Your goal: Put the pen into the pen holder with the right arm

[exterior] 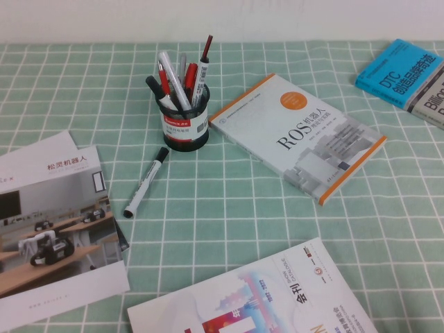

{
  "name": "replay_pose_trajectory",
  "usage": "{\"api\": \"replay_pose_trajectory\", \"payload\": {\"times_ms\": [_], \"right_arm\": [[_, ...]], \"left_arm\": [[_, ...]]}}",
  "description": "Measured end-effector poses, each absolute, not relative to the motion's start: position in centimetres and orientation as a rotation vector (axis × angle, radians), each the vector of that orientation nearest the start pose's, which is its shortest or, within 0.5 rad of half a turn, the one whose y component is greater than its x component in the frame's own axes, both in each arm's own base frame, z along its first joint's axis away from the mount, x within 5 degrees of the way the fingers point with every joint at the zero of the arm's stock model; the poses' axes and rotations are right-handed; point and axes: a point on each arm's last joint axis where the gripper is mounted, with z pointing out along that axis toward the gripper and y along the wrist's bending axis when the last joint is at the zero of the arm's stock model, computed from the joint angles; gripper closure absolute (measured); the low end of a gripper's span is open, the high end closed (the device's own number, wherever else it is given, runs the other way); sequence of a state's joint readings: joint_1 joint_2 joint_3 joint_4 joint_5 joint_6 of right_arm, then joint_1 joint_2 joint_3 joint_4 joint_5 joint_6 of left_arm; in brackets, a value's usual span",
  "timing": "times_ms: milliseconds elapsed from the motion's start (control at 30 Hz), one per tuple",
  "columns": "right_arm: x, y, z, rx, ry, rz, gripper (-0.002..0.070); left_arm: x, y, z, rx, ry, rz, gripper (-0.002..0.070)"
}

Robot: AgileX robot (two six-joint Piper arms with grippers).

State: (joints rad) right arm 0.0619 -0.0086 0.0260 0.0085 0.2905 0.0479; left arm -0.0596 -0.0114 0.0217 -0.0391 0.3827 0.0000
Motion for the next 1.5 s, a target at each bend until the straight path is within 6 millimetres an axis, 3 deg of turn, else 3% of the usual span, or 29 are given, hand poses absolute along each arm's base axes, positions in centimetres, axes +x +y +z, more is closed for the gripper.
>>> {"api": "replay_pose_trajectory", "payload": {"times_ms": [200,1500], "right_arm": [[5.32,0.66,17.43,-0.084,1.839,0.074,0.0695],[5.3,0.7,17.38,-0.098,1.844,0.071,0.0695]], "left_arm": [[5.21,-0.44,17.21,0.032,1.877,-0.08,0.068],[5.21,-0.44,17.21,0.032,1.877,-0.08,0.068]]}}
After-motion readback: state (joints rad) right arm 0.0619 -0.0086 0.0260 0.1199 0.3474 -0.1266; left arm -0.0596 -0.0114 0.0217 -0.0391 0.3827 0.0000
